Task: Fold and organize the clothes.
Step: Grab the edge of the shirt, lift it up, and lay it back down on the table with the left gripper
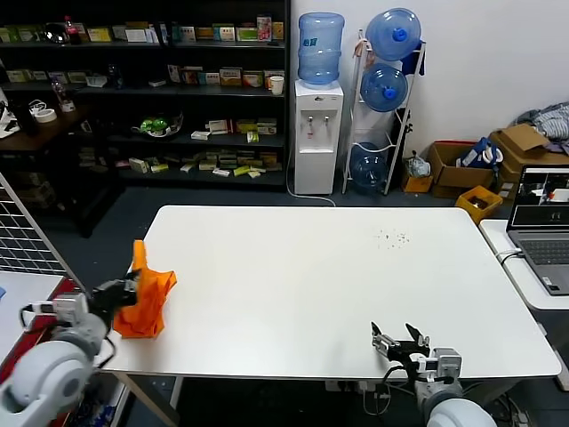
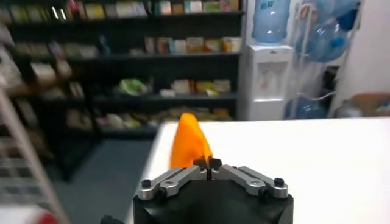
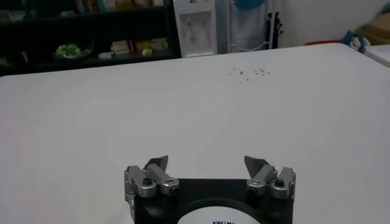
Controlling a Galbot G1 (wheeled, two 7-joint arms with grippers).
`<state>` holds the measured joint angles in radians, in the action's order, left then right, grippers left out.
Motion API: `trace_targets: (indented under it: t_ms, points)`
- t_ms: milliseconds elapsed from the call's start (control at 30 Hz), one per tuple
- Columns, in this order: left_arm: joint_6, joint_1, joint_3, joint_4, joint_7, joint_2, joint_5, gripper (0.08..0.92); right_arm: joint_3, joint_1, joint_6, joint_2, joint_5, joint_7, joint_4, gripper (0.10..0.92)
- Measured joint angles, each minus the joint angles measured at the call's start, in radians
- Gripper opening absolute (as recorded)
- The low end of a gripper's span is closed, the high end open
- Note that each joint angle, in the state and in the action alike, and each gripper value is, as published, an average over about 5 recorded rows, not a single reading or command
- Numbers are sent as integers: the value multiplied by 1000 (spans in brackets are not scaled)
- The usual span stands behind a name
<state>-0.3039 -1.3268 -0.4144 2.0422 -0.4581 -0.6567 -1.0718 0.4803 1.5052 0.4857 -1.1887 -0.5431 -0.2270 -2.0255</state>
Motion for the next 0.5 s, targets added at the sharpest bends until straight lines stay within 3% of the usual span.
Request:
trace_targets:
  t_ms: [233, 500]
  points:
    - [-36, 282, 345, -32, -180, -246, -182, 96, 22, 35, 2, -29, 16, -3, -7, 823]
    - [-56, 509, 584, -180, -266, -505, -245, 96, 26, 35, 9, -36, 13, -9, -6, 823]
